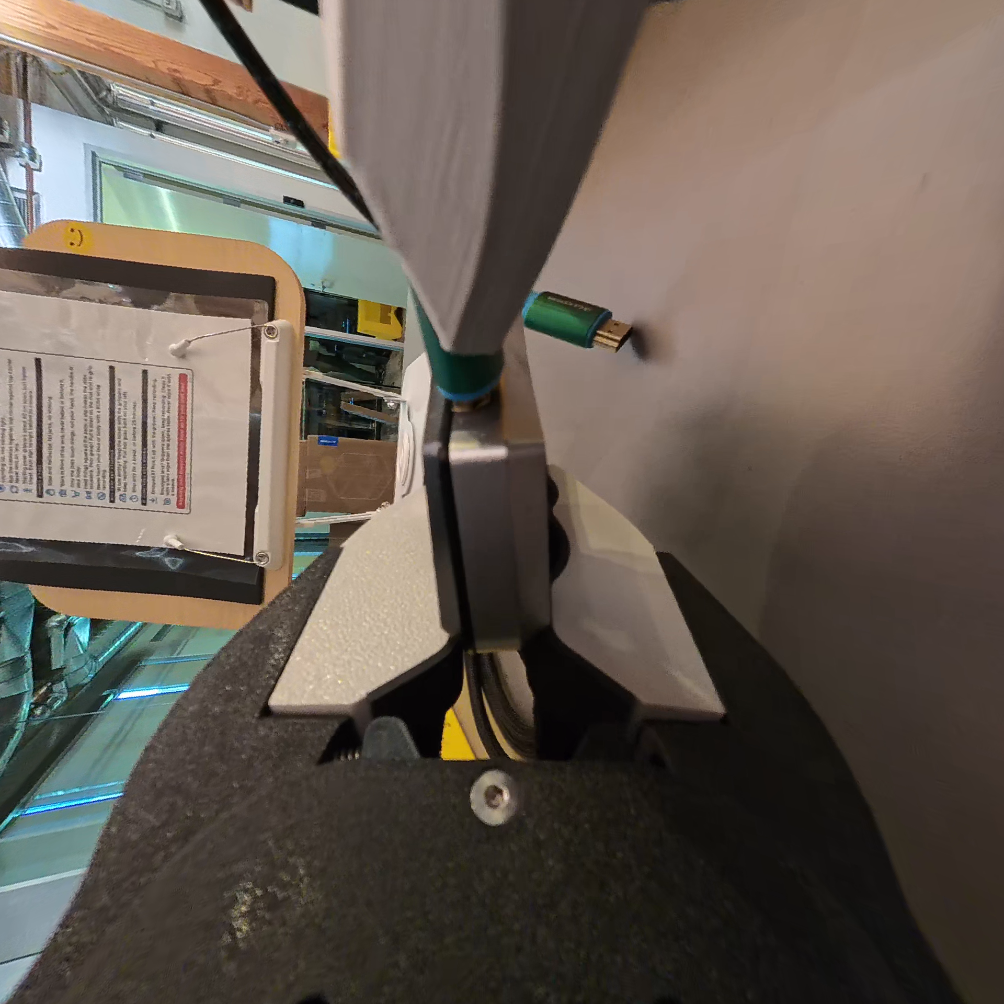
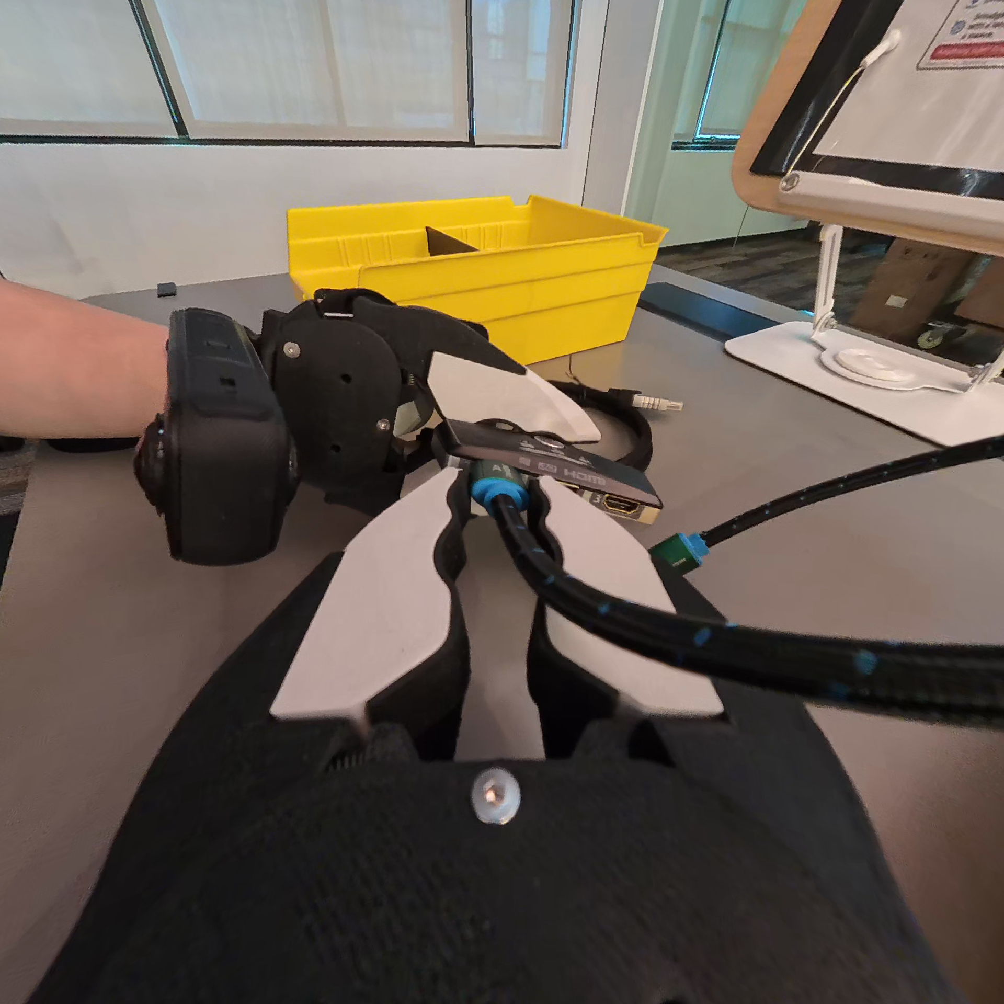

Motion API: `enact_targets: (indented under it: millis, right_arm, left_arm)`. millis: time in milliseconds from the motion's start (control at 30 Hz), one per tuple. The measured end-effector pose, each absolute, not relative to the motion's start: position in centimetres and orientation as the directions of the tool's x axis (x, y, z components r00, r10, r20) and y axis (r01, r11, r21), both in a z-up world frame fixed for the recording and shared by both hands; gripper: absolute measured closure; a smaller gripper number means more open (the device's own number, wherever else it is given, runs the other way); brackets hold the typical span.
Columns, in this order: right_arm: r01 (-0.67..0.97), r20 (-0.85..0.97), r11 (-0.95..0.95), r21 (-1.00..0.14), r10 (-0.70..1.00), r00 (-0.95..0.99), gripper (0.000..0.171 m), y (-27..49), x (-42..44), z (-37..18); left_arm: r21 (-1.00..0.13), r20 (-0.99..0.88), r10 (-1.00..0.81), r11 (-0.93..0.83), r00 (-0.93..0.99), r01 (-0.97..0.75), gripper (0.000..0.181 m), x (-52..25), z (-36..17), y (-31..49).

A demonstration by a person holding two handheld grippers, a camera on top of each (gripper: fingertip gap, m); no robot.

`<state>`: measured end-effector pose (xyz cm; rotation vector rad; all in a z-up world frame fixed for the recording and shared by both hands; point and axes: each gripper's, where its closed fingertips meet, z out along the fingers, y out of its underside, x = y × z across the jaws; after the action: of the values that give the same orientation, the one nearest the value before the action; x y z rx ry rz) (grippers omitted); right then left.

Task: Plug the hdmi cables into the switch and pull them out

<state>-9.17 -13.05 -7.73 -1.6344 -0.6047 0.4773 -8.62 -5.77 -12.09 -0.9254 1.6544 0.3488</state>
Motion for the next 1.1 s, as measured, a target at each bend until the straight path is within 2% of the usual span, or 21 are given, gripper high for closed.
enact_targets:
  millis: [167,300,467,767,867,1000,1100]
  right_arm:
    - [0.062,0.031,-0.028,-0.998,0.629,0.777,0.150,-13.2,-9.3,-6.3]
    - [0.124,0.265,0.261,-0.957,0.619,0.739,0.150,-15.2,-9.9,-2.9]
    - [0.227,0.454,0.428,-0.875,0.563,0.691,0.151,-16.8,-10.6,-1.9]
    - [0.295,0.621,0.613,-0.733,0.427,0.658,0.151,-18.4,-11.5,-0.2]
    - [0.286,0.599,0.592,-0.754,0.439,0.670,0.151,-18.1,-11.4,-0.4]
    - [0.300,0.573,0.553,-0.777,0.425,0.701,0.150,-17.2,-10.8,-0.3]
    - [0.278,0.537,0.521,-0.807,0.451,0.713,0.150,-17.1,-10.3,-0.1]
  left_arm:
    - [-0.216,-0.949,-0.315,0.669,-0.008,-0.711,0.156,-8.6,-10.4,-5.6]
    - [-0.117,-0.993,-0.079,0.730,0.086,-0.673,0.155,-8.8,-5.3,-6.9]
    - [-0.008,-0.980,0.124,0.752,0.154,-0.659,0.155,-9.5,-2.3,-8.6]
    - [-0.005,-0.948,0.198,0.771,0.247,-0.637,0.156,-10.1,0.4,-10.2]
    - [-0.057,-0.965,0.119,0.778,0.235,-0.626,0.156,-9.8,-0.3,-9.8]
    - [-0.276,-0.960,-0.183,0.764,0.213,-0.584,0.157,-9.3,-2.6,-8.7]
    - [-0.460,-0.886,-0.405,0.701,0.226,-0.545,0.157,-9.5,-3.5,-7.8]
